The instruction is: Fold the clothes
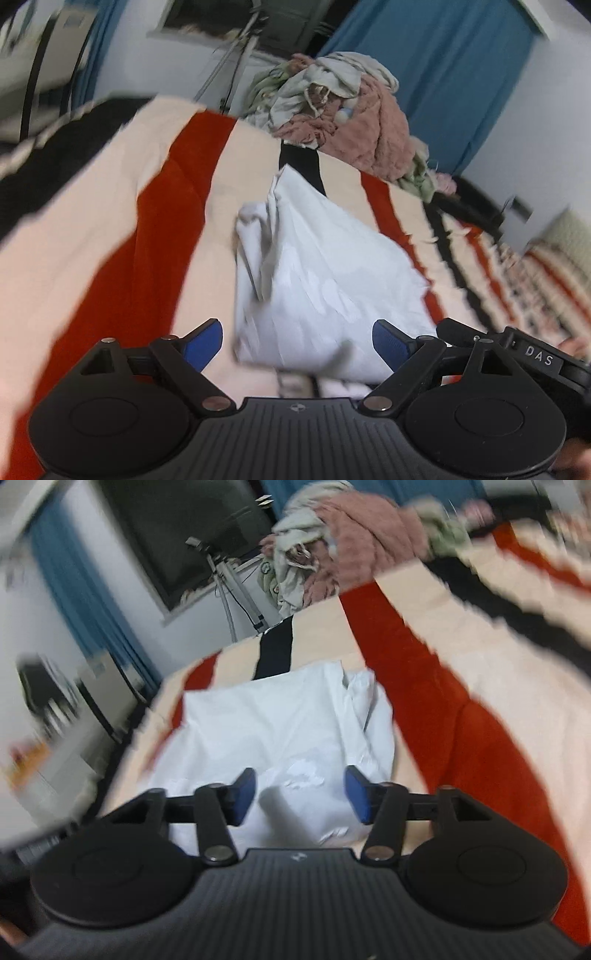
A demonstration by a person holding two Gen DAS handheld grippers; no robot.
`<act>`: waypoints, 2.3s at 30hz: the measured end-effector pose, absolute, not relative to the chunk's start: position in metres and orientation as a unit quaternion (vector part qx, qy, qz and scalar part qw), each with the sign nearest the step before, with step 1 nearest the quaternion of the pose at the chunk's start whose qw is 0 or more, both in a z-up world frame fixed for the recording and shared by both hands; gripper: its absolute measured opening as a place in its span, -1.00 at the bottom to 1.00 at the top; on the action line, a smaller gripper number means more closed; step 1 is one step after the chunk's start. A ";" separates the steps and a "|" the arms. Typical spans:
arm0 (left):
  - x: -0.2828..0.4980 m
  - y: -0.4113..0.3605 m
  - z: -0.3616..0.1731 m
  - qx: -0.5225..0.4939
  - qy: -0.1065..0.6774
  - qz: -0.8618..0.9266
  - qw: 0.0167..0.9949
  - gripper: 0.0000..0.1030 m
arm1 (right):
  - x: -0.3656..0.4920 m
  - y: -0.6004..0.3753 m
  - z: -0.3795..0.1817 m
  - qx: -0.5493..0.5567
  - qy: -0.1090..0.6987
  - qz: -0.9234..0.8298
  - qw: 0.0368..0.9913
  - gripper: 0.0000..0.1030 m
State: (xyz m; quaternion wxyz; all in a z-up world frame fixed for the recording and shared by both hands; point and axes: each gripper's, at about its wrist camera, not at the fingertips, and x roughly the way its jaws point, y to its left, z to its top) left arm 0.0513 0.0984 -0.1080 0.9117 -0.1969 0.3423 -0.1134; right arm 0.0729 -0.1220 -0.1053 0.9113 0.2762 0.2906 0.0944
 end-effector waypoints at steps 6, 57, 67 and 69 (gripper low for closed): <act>0.052 0.112 -0.133 -0.316 0.373 -0.118 0.865 0.75 | 0.065 -0.142 -0.139 0.471 0.343 0.085 0.808 0.51; 0.222 -0.069 0.054 -0.321 0.401 -0.172 0.840 -0.38 | 0.163 -0.273 0.024 0.479 0.273 -0.014 0.835 -0.68; 0.441 -0.222 0.053 -0.310 0.381 -0.268 0.829 -0.34 | 0.325 -0.397 0.061 0.423 0.193 -0.055 0.884 -0.68; 0.474 -0.247 0.042 -0.284 0.354 -0.289 0.843 -0.34 | 0.352 -0.413 0.059 0.385 0.169 -0.053 0.906 -0.68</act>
